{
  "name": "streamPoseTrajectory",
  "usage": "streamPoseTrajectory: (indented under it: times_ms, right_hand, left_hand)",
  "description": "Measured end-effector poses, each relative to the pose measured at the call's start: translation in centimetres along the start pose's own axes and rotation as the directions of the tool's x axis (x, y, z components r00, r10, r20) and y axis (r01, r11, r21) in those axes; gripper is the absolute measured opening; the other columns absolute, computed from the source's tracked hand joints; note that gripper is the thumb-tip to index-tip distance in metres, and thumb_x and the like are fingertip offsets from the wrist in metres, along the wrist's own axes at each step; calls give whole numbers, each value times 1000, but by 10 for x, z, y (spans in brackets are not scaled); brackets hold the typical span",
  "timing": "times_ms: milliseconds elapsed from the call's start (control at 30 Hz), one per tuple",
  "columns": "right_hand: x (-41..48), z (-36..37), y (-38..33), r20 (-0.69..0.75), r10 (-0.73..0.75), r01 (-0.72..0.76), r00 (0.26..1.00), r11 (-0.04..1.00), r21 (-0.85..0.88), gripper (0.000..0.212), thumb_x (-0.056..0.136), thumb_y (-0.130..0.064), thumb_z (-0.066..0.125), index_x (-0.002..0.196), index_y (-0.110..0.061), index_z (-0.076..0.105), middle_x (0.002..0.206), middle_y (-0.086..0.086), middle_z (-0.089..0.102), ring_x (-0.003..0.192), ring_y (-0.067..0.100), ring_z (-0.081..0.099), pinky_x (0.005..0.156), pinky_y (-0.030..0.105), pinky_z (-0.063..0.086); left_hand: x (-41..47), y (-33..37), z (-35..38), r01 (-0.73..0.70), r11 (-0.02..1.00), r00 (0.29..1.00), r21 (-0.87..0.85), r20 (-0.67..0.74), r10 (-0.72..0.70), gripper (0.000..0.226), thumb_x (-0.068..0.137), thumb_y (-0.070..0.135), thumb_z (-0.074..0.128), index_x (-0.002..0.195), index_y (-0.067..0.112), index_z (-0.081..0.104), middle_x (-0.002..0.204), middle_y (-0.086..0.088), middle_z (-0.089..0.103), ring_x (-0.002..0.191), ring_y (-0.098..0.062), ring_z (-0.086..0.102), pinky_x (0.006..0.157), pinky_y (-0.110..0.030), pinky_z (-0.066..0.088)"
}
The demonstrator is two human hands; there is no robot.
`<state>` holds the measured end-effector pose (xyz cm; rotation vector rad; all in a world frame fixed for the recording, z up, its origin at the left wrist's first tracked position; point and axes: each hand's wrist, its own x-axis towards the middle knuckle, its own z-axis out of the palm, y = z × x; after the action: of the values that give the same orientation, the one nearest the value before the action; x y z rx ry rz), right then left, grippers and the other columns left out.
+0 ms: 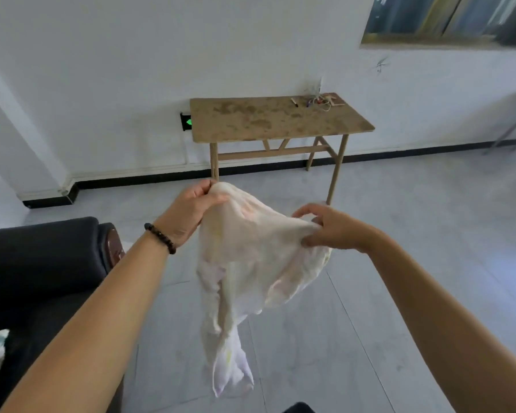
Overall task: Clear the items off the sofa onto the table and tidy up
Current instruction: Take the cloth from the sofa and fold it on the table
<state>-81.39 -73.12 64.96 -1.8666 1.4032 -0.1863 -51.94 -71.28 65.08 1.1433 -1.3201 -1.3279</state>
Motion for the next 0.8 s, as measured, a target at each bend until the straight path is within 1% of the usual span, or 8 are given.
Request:
streamPoseTrajectory:
  times_ms: [133,267,367,433,533,600,700,800]
  right_hand:
    - [71,-12,5,65,-3,6,998,999,-49,45,82,-16,72,121,-32,56,118,-5,62,108,21,59,102,45,49]
    - [150,-53,18,238,-33,-46,971,946,321,39,83,-42,72,117,-23,67,114,-3,71,106,20,67,96,40,54]
    - [225,-99,26,-22,-128,120,992,833,540,40,83,-44,70,112,-17,70,111,3,73,103,23,70,94,44,55]
    - [269,-129,24,-274,-89,248,957,740,625,24,88,-34,71,105,-18,72,106,7,74,99,25,70,92,47,56]
    - [334,-185,16,-531,-14,368,847,736,568,7,92,-25,67,92,-29,72,91,-6,74,87,10,70,78,27,58]
    - [378,-233,12,-624,-64,398,779,819,413,10,89,-17,64,85,-25,69,79,-11,67,76,8,63,66,28,54]
    - [432,-282,0,-649,-231,434,725,885,170,13,77,-12,56,68,-15,48,62,-7,47,63,12,45,57,32,36]
    - [479,-307,-7,-651,-289,487,702,862,143,28,77,-7,51,64,-22,32,60,-8,37,59,7,35,53,28,28]
  left_hand:
    - [88,26,9,-252,930,963,266,-29,269,13,88,20,69,91,10,59,80,-2,57,71,-11,53,62,-21,47]
    - [180,45,11,-411,808,884,423,-30,466,12,87,15,71,92,9,61,82,2,61,72,-5,55,65,-18,47]
    - [258,58,11,-431,763,855,481,-52,516,13,85,14,73,92,10,62,79,8,62,69,3,55,65,-12,44]
    - [300,63,7,-420,742,851,522,-55,522,13,85,16,73,88,13,62,77,9,61,67,3,53,63,-13,43]
    - [365,53,-13,-314,714,892,626,-63,448,17,83,29,74,81,20,60,71,5,57,62,-3,49,58,-17,41]
    - [406,41,-26,-184,732,950,656,-73,305,21,79,40,75,82,25,60,73,11,59,61,1,53,58,-15,41]
    - [449,12,-40,10,720,998,694,-55,39,22,77,47,75,87,38,57,83,19,62,73,5,59,60,-10,40]
    - [493,-36,-50,167,677,983,717,-64,-175,22,79,53,70,81,33,60,82,11,66,77,-9,63,64,-21,46]
